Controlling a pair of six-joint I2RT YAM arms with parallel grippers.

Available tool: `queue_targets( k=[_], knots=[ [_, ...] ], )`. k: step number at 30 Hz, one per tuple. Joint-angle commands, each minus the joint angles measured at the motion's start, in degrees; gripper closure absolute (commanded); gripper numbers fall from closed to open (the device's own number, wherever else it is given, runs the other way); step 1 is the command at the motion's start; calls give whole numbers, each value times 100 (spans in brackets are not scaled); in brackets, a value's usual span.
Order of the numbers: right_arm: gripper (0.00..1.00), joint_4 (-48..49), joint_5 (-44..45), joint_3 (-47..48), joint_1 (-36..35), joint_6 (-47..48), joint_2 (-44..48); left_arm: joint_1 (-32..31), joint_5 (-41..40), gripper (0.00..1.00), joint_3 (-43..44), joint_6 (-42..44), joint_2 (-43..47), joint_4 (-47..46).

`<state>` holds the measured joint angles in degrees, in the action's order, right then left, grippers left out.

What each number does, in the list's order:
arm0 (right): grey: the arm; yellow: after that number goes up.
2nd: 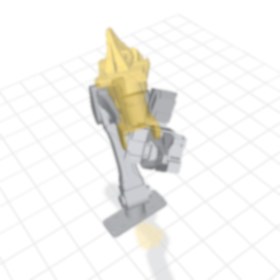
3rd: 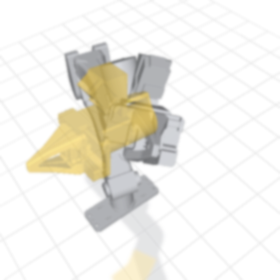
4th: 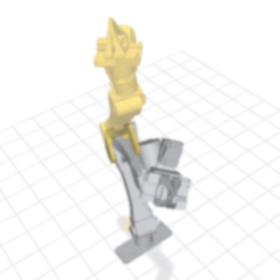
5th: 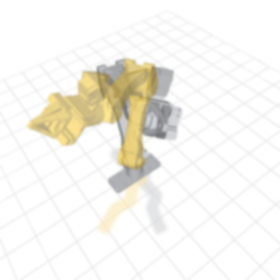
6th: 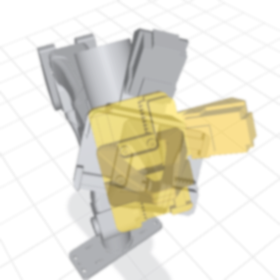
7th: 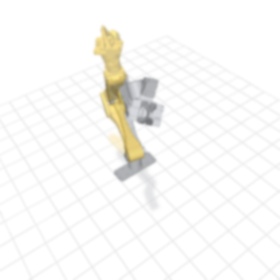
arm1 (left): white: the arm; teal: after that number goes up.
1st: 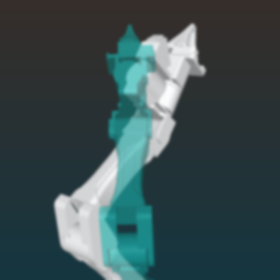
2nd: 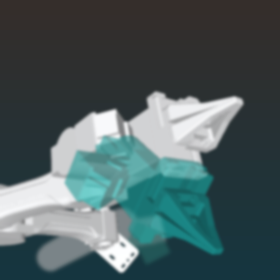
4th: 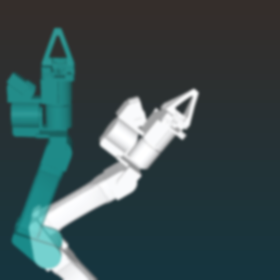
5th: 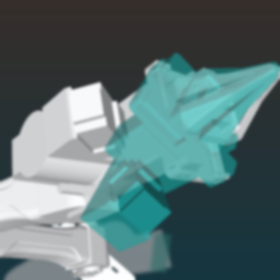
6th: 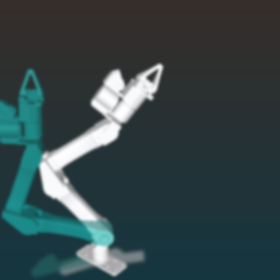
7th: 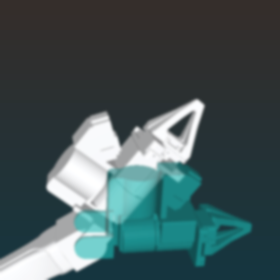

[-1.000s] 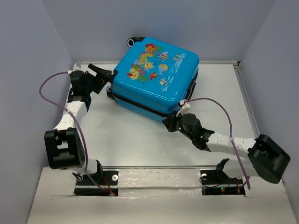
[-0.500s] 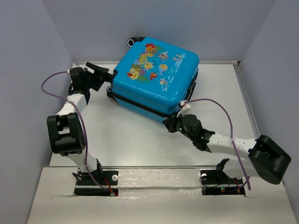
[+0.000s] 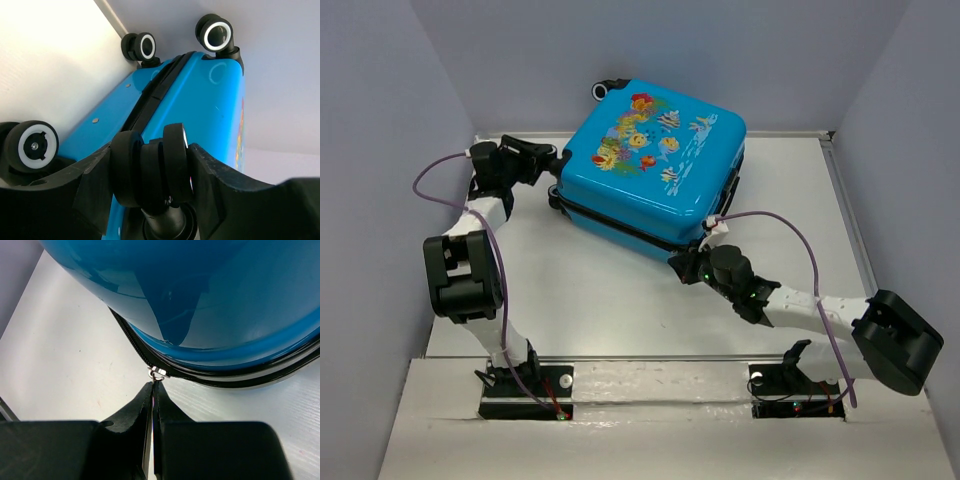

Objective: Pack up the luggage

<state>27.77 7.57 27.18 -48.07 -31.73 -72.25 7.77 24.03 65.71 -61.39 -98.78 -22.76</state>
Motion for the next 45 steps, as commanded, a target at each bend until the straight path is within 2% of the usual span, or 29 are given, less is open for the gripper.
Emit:
queue_targets(
  k=[1,5,9,12,17,22,25,28,32,33,36,37,42,45],
  knots=[
    [93,238,-256,24,-97,79,88,-21,198,94,-110,74,148,-826],
    [93,264,-309,182,-97,158,-43,-21,102,94,-751,57,596,-1282],
    [93,430,-598,681,-97,219,-551,-117,-47,94,-1499,21,1280,-1880],
    [93,379,-608,1121,-307,316,-983,-319,-100,94,-1886,179,1598,-1907],
    [93,123,-300,2422,-1098,703,-1994,-671,198,94,-2649,364,2362,-1872],
    [93,132,-467,2995,-1380,799,-2461,-575,128,94,-3212,847,3442,-994],
    [93,-33,-406,2890,-1380,877,-2303,-566,399,94,-3319,865,3795,-827],
    [93,-560,-696,2706,-1380,1220,-1751,-601,603,94,-3232,1242,4338,-125],
    [93,-799,-1343,2126,-854,1160,-985,-1407,139,94,-3459,1454,5120,517],
    [93,-808,-1494,2064,-740,1108,-923,-1993,-37,94,-3538,1437,5263,640],
    [93,-1168,-2073,2414,-747,1169,-1080,-2944,-592,94,-3872,1165,5685,694],
    [93,-1142,-2197,2511,-852,1090,-1177,-3096,-758,94,-3917,1138,5755,712],
    [93,-1116,-1980,3239,-2345,940,-2071,-3361,-935,94,-3707,1479,5984,1299],
    [93,-381,-1707,3390,-2671,669,-2441,-3387,-1119,94,-3749,1586,6213,1572]
  ],
)
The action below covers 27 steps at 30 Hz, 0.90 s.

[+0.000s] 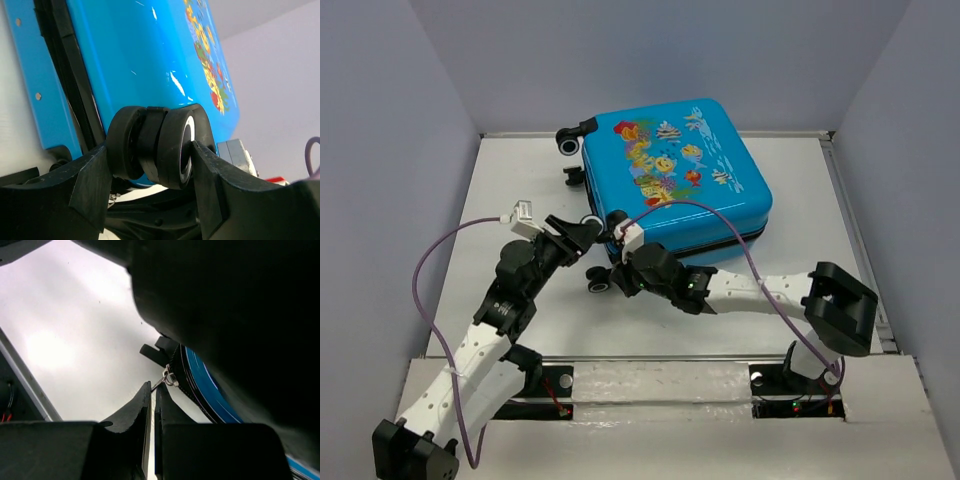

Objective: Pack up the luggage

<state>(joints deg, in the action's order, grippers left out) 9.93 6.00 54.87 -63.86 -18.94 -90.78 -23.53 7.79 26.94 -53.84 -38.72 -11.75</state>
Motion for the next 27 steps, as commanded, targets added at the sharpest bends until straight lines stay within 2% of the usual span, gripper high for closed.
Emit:
queue_targets(
  k=[1,4,5,6,7,8,9,10,11,13,17,19,20,22,23,24,25,27],
  knots=[
    [93,1510,-1549,586,-1094,-681,-624,-257,487,94,84,832,259,524],
    [93,1582,-1112,272,-1094,-742,-398,-266,294,94,-109,840,558,683],
    [92,1556,-692,113,-1094,-760,-240,-266,284,94,-171,867,637,726],
    [87,1468,-523,-280,-1094,-769,180,-266,223,94,-189,963,638,761],
    [57,1328,-286,-449,-1016,-804,410,-266,188,94,-206,1007,620,770],
    [42,1066,-197,-564,-963,-839,638,-266,161,94,-259,1034,603,736],
    [31,759,-48,-644,-962,-848,884,-266,161,94,-294,1043,585,674],
    [17,68,128,-810,-814,-848,1130,-266,196,94,-321,1051,524,604],
    [14,-243,425,-916,-700,-883,1655,-275,205,94,-347,1060,506,551],
    [13,-971,490,-1188,-314,-1136,2211,-284,223,94,-365,1069,444,402],
    [10,-1809,647,-1996,1265,-1586,4037,-328,153,94,-417,1192,444,279],
    [5,-2223,1032,-2024,1725,-1736,4471,-406,152,94,-444,1253,470,217],
    [4,-2311,1096,-1963,2206,-1753,4716,-459,152,94,-479,1297,471,173],
    [2,-2382,1131,-1867,2709,-1736,4763,-661,126,94,-497,1368,409,112],
    [2,-2382,1053,-1718,3251,-1710,4641,-757,91,94,-505,1411,366,68],
    [2,-2365,913,-1717,3257,-1684,4640,-854,65,94,-514,1412,330,33],
    [2,-2321,712,-1577,3813,-1648,4440,-968,-5,94,-532,1473,295,-3],
    [2,-2014,-26,-1480,4326,-1622,4306,-1380,-137,94,-567,1508,198,-55]
  ],
)
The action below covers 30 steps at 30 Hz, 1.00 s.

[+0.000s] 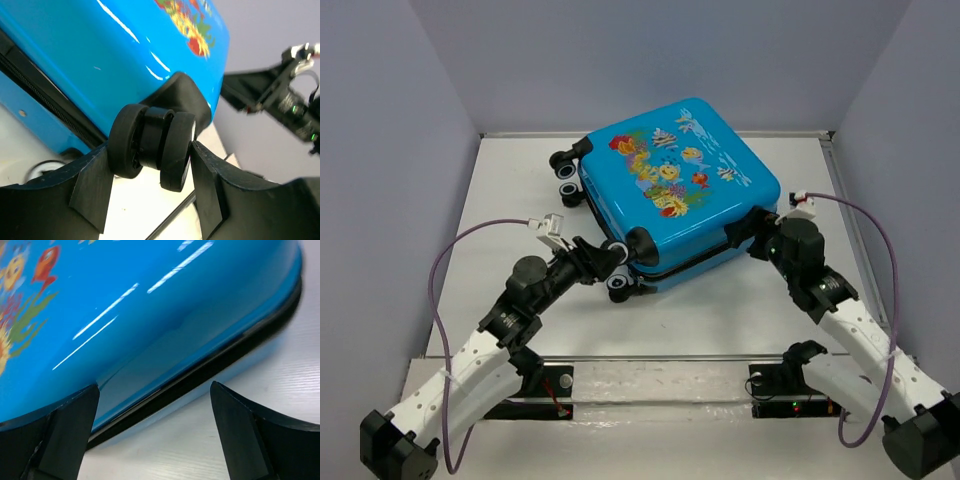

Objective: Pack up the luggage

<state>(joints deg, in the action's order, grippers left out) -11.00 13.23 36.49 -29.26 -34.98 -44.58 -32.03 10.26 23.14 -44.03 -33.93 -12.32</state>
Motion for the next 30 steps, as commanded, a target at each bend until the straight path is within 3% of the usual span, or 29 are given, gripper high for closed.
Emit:
queue_targets(
  k=[1,4,10,14,19,23,25,27,28,29,30],
  knots=[
    [2,307,-970,402,1295,-35,-445,-663,-515,94,-195,562,-315,-86],
    [1,694,-1901,586,1685,70,-937,-1155,-709,94,-213,571,-430,-271],
    [4,1678,-3624,1395,1686,430,-2650,-2191,-964,94,-29,597,-1026,-824],
    [8,1716,-4731,2299,1686,606,-3644,-2694,-965,94,392,755,-2010,-1167],
    [10,1392,-4787,3056,1686,782,-3928,-2844,-842,94,1306,1080,-2978,-1493],
    [14,1320,-4112,2251,1686,984,-3050,-2844,-815,94,1895,1335,-3348,-1415],
    [20,1433,-3996,1741,1686,941,-2672,-2844,-928,94,1940,1406,-3278,-1274],
    [34,1653,-4100,872,1686,827,-2206,-2844,-1297,94,1984,1529,-2901,-724],
    [41,1837,-4101,608,1686,792,-2074,-2844,-1673,90,2002,1581,-2717,-485],
    [58,1908,-4101,161,1686,765,-1829,-2844,-1894,83,2063,1704,-2315,-213],
    [66,1935,-4083,0,1686,747,-1739,-2818,-2131,77,2150,1748,-2102,434]
  ],
)
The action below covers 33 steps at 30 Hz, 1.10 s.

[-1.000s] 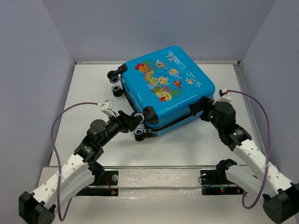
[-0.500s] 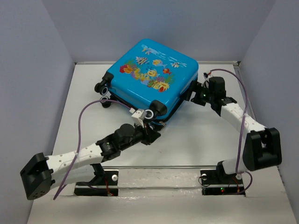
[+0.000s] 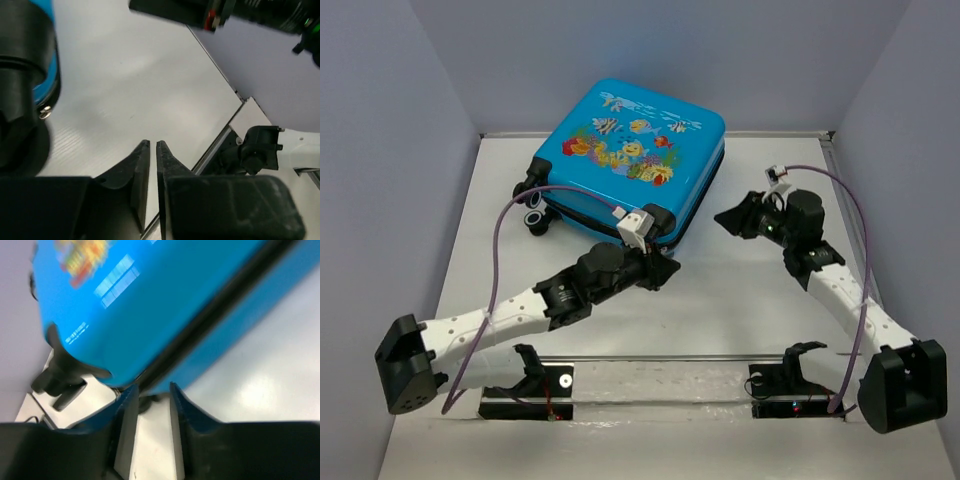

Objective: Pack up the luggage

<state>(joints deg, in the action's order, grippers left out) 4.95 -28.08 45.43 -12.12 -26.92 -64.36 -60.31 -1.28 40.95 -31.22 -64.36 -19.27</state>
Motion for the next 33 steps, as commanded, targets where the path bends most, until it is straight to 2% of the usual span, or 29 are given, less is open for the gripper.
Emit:
queue_targets(
  k=[1,2,3,4,6,7,10,11,14,18,22,26,33],
  knots=[
    [84,401,48,-1035,-79,-146,335,107,-1510,63,474,477,1265,1501],
    [90,506,-57,-1280,-150,-208,510,229,-1742,56,745,459,1390,2253],
    [91,646,-136,-1395,-237,-270,590,413,-1883,50,878,468,1495,2583],
    [91,926,-163,-1483,-369,-340,652,937,-2033,42,1002,503,1627,2847],
    [91,1139,-23,-1598,-711,-332,749,1677,-2096,37,1221,608,1681,3426],
    [86,1305,195,-1660,-1113,-227,741,2447,-2078,30,1205,704,1690,3569],
    [78,1560,311,-1651,-1651,-112,452,3532,-1965,19,1144,1072,1576,3623],
    [75,1631,311,-1660,-1723,-164,355,4144,-1894,16,1126,1153,1523,3632],
    [72,1913,241,-1748,-1785,-261,169,5008,-1736,9,1029,1557,1208,3518],
    [65,1913,206,-1792,-1785,-218,222,5451,-1087,6,1151,2128,584,3413],
    [63,1957,109,-1880,-1785,-253,318,5504,-857,3,1187,2594,205,2991],
    [63,1904,-40,-1871,-1785,-235,301,5539,-1374,1,1407,2919,-243,2797],
    [63,1948,-163,-1906,-1785,-226,319,5566,-1446,1,1934,3412,-1131,2683]
  ],
)
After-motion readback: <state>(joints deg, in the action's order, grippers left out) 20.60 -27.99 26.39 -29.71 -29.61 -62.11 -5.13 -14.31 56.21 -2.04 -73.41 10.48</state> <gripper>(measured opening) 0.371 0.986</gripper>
